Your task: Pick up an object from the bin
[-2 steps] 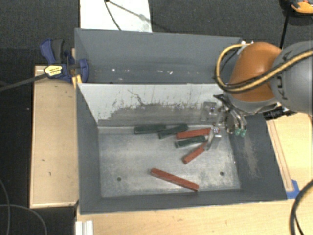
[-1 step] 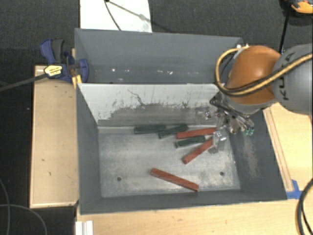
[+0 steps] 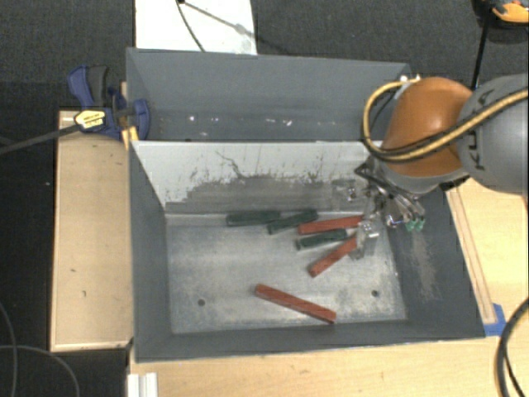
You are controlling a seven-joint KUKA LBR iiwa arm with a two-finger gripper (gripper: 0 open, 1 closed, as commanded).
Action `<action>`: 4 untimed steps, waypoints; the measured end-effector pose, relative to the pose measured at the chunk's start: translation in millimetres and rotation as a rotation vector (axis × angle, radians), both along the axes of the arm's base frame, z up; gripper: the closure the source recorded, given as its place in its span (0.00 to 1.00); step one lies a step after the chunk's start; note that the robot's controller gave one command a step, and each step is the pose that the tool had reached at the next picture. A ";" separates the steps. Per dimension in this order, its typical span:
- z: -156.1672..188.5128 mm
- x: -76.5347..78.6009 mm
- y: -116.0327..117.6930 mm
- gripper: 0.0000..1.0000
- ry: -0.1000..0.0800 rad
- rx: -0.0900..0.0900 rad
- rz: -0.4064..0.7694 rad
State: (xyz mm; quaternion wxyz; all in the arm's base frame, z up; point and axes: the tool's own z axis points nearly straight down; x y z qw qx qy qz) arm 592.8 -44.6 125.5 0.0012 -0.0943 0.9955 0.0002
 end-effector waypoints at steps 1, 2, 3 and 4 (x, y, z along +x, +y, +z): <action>-57.8 -3.7 6.7 0.00 0.003 0.001 -0.019; -52.1 -0.8 -0.8 1.00 -0.004 0.001 0.034; -52.1 -0.7 -0.8 1.00 -0.004 0.001 0.034; -50.1 -0.7 -0.8 1.00 -0.004 0.001 0.035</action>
Offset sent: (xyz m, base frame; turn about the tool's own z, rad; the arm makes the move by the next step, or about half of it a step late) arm -0.0031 -0.0017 -0.0555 -0.0340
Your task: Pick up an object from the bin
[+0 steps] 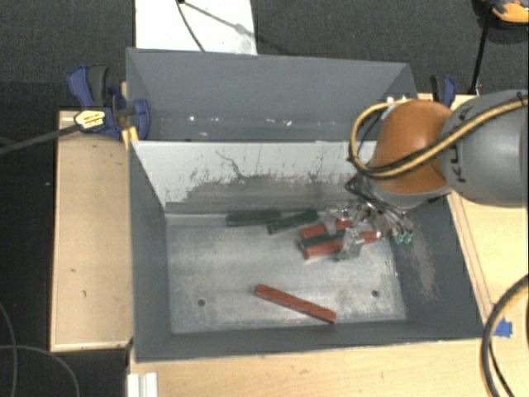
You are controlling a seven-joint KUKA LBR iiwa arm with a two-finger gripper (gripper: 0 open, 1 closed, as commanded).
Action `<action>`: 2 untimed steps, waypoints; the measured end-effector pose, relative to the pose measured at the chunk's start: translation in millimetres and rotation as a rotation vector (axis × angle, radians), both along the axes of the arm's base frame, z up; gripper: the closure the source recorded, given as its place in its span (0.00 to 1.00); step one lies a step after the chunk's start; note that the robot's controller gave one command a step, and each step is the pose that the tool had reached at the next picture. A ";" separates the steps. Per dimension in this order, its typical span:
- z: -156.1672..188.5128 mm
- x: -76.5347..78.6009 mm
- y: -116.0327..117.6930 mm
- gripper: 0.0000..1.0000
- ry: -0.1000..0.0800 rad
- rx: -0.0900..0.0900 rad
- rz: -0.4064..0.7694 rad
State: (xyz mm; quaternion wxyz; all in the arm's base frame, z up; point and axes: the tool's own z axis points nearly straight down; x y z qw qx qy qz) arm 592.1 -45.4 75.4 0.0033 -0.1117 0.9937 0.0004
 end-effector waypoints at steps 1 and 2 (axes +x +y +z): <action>8.9 -1.7 -0.2 1.00 0.007 0.000 0.000; 30.7 -3.1 0.0 1.00 0.012 0.000 0.001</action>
Offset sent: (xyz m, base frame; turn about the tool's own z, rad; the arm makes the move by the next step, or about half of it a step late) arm 0.0000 0.0001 0.0095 0.0000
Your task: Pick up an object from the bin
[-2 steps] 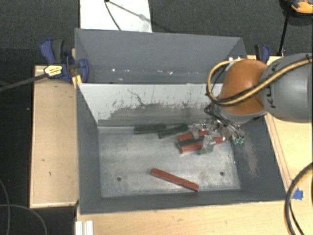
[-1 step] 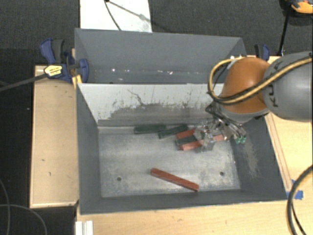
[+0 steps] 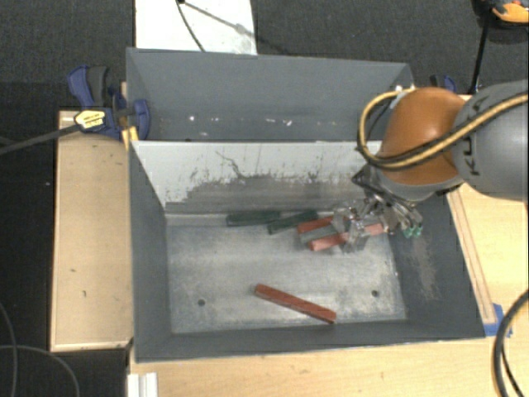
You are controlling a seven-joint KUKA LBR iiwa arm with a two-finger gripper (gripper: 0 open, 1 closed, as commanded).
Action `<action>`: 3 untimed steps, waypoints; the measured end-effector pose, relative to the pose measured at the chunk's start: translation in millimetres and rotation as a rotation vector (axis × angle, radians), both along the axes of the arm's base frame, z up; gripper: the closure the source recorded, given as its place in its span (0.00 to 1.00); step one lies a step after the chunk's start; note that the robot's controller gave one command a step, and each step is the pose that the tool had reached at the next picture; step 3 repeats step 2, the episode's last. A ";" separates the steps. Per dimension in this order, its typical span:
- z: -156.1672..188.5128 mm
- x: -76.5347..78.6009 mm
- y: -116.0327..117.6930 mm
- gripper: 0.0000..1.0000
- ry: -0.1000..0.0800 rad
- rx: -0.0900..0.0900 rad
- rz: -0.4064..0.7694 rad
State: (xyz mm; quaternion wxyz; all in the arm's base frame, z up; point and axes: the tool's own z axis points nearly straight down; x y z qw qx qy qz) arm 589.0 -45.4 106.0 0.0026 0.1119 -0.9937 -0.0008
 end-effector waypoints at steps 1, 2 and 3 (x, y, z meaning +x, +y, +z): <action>21.5 1.7 -0.2 1.00 -0.007 -0.001 0.000; 36.7 2.0 -0.2 1.00 -0.009 -0.001 0.000; 36.7 2.0 -0.2 1.00 -0.009 -0.001 0.000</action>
Offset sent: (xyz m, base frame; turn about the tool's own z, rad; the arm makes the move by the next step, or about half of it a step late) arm 0.0000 -0.0001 0.0708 0.0000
